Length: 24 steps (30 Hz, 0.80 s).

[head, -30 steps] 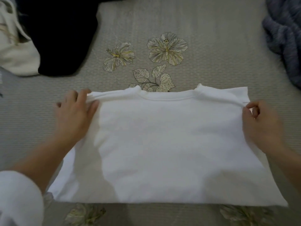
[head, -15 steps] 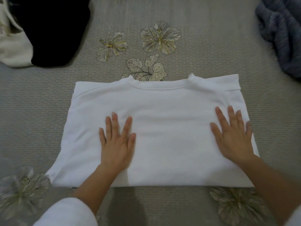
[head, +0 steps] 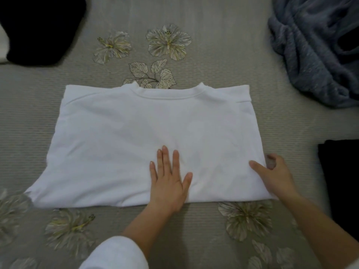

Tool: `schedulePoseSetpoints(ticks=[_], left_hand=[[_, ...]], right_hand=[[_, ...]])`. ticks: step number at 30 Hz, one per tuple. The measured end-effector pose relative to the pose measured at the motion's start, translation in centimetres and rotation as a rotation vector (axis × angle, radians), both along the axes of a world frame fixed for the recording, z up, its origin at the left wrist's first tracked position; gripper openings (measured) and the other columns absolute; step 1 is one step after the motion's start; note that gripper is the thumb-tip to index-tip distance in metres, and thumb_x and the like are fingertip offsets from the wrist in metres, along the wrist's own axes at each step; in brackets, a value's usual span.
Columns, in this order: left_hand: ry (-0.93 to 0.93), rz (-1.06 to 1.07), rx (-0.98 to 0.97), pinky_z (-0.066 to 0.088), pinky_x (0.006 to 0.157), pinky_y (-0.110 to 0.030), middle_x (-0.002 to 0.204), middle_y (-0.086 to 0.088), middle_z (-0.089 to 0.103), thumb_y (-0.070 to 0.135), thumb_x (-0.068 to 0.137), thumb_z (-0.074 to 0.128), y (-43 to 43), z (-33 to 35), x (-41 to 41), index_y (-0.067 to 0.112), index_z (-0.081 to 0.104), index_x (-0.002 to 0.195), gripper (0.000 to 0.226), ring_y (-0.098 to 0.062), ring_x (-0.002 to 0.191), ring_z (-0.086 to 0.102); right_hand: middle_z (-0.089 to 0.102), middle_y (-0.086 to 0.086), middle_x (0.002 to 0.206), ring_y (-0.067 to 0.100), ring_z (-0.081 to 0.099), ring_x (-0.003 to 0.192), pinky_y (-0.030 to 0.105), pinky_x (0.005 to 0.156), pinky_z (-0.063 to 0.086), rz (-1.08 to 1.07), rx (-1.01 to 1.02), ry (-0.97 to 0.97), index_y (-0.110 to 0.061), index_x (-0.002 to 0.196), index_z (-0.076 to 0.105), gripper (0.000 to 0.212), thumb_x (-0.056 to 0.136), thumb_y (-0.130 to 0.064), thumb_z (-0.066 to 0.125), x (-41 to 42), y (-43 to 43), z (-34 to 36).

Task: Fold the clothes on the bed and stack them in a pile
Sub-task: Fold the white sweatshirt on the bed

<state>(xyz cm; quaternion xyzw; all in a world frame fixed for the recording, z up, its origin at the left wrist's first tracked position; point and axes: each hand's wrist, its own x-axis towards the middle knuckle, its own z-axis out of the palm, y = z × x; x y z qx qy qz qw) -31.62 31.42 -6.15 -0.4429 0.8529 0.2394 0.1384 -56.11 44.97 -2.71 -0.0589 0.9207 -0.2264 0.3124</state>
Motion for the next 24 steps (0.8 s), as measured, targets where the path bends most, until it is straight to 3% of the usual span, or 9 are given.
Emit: schedulePoseSetpoints(ticks=[3,6,8,11,14,17,19,21,24], left_hand=[[-0.024,-0.018,0.002,-0.031,0.104,-0.041,0.143,-0.01,-0.047,0.063,0.094,0.014,-0.3,0.0,0.0,0.022,-0.037,0.137,0.078,-0.026,0.13,-0.046],[-0.019,-0.003,0.03,-0.033,0.103,-0.039,0.14,-0.004,-0.05,0.067,0.091,0.017,-0.7,-0.1,0.0,0.027,-0.039,0.134,0.081,-0.022,0.127,-0.049],[-0.027,0.002,0.057,-0.03,0.105,-0.041,0.138,-0.004,-0.051,0.068,0.09,0.018,-0.8,0.0,0.0,0.028,-0.038,0.135,0.082,-0.022,0.126,-0.05],[-0.043,-0.036,0.136,-0.024,0.108,-0.044,0.141,-0.008,-0.048,0.067,0.091,0.024,-1.5,0.7,-0.2,0.025,-0.03,0.143,0.086,-0.025,0.131,-0.044],[0.068,-0.034,0.335,-0.015,0.113,-0.038,0.155,-0.006,-0.027,0.061,0.094,0.032,-3.6,2.4,0.5,0.023,-0.002,0.153,0.078,-0.022,0.142,-0.027],[0.42,0.348,0.712,0.002,0.113,-0.02,0.159,0.006,0.014,0.048,0.098,0.038,-6.7,4.8,3.4,0.025,0.03,0.148,0.056,-0.005,0.143,0.01],[0.6,0.697,0.893,0.017,0.116,-0.026,0.151,0.009,0.035,0.044,0.098,0.039,-8.5,6.5,5.9,0.028,0.041,0.143,0.047,-0.005,0.135,0.033],[0.759,0.963,1.074,0.028,0.113,-0.035,0.142,0.004,0.048,0.043,0.098,0.038,-10.2,7.7,8.5,0.028,0.051,0.135,0.042,-0.011,0.13,0.043],[0.896,1.117,1.166,0.031,0.111,-0.039,0.134,0.004,0.055,0.048,0.095,0.035,-12.6,8.9,12.5,0.029,0.057,0.128,0.044,-0.015,0.129,0.043]], right_hand=[[0.057,0.008,0.114,0.015,0.054,0.078,0.027,0.06,0.041,-0.012,0.007,-0.076,-0.012,0.137,0.041,0.077,0.075,-0.037,0.079,-0.6,-0.8,1.3],[0.07,-0.004,0.088,0.012,0.066,0.063,0.022,0.047,0.048,-0.003,-0.006,-0.246,-0.01,0.115,0.059,0.047,0.075,-0.025,0.079,-1.2,-2.4,4.5],[0.075,-0.001,0.081,0.016,0.072,0.068,0.027,0.058,0.055,0.065,-0.014,-0.395,-0.008,0.103,0.068,0.033,0.074,-0.018,0.078,-1.4,-3.7,6.7],[0.075,0.003,0.097,0.022,0.072,0.088,0.043,0.086,0.055,0.221,-0.031,-0.512,-0.012,0.108,0.067,0.032,0.076,-0.013,0.073,-0.5,-6.6,9.9],[0.074,0.005,0.104,0.027,0.069,0.098,0.051,0.095,0.05,0.279,-0.146,-0.567,-0.014,0.113,0.066,0.033,0.08,-0.01,0.068,2.3,-10.0,12.5],[0.07,0.015,0.111,0.04,0.062,0.108,0.058,0.101,0.041,0.268,-0.285,-0.61,-0.009,0.114,0.066,0.032,0.082,-0.008,0.064,6.2,-13.3,13.9],[0.069,0.018,0.111,0.041,0.062,0.104,0.056,0.097,0.043,0.256,-0.36,-0.62,-0.003,0.114,0.064,0.032,0.082,-0.004,0.06,9.2,-15.4,14.0],[0.065,0.018,0.101,0.036,0.056,0.089,0.048,0.081,0.042,0.228,-0.424,-0.614,0.004,0.113,0.059,0.033,0.081,-0.001,0.056,12.5,-17.6,13.8],[0.06,0.019,0.095,0.026,0.05,0.085,0.038,0.074,0.039,0.214,-0.52,-0.636,0.001,0.109,0.058,0.029,0.081,0.002,0.052,17.5,-20.7,13.2]])
